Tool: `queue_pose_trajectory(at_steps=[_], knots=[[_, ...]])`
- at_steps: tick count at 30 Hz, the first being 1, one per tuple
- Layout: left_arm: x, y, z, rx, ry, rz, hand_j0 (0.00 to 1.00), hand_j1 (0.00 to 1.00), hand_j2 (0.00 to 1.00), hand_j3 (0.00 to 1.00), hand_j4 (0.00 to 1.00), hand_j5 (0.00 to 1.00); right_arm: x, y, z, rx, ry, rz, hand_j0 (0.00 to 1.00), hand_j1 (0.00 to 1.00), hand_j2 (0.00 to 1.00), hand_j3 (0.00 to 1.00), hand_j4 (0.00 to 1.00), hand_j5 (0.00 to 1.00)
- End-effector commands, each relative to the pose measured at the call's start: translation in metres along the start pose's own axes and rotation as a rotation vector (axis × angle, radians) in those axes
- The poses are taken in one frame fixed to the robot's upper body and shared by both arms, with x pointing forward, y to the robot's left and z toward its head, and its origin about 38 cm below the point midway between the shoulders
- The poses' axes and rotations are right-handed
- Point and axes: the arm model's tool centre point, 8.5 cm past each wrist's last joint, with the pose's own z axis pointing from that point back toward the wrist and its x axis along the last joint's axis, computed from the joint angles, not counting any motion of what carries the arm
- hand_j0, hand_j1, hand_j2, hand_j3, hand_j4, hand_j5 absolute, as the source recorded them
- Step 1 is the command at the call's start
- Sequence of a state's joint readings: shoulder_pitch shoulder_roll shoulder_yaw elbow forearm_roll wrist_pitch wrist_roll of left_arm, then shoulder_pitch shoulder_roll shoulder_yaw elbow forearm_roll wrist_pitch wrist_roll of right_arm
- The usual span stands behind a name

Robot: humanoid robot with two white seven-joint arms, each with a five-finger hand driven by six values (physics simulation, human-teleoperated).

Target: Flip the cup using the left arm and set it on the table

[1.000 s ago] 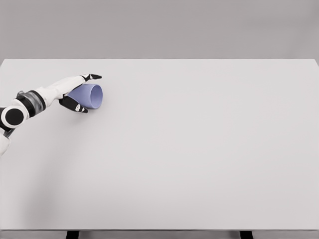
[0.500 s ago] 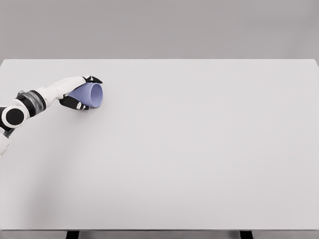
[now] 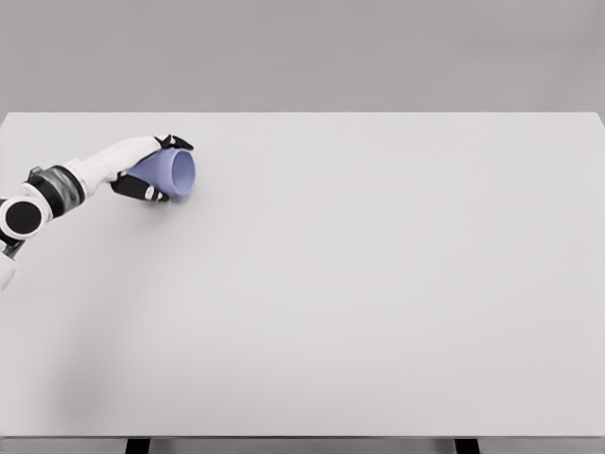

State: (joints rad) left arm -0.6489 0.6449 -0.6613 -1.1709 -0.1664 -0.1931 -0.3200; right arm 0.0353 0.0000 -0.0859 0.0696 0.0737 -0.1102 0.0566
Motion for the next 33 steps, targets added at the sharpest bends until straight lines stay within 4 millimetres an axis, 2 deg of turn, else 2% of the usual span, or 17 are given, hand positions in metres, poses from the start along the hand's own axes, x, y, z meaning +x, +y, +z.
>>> queue_pose_trajectory(at_steps=[1,10,17,33], knots=[[0.003,0.004,0.0,0.018,-0.017,0.024,0.77,0.77,0.77,0.77,0.77,0.77,0.0,0.0,0.0,0.0,-0.001,0.0,1.0,1.0,1.0,1.0,1.0,1.0],[0.016,0.017,0.004,0.078,-0.094,0.138,0.78,0.78,0.78,0.78,0.78,0.78,0.0,0.0,0.0,0.0,0.001,0.0,1.0,1.0,1.0,1.0,1.0,1.0],[0.018,0.02,0.004,0.09,-0.101,0.153,0.78,0.78,0.78,0.78,0.78,0.78,0.0,0.0,0.0,0.0,-0.001,0.0,1.0,1.0,1.0,1.0,1.0,1.0],[0.027,0.017,-0.004,0.137,-0.185,0.384,0.78,0.78,0.78,0.78,0.78,0.78,0.0,0.0,0.0,0.0,0.001,0.0,1.0,1.0,1.0,1.0,1.0,1.0]])
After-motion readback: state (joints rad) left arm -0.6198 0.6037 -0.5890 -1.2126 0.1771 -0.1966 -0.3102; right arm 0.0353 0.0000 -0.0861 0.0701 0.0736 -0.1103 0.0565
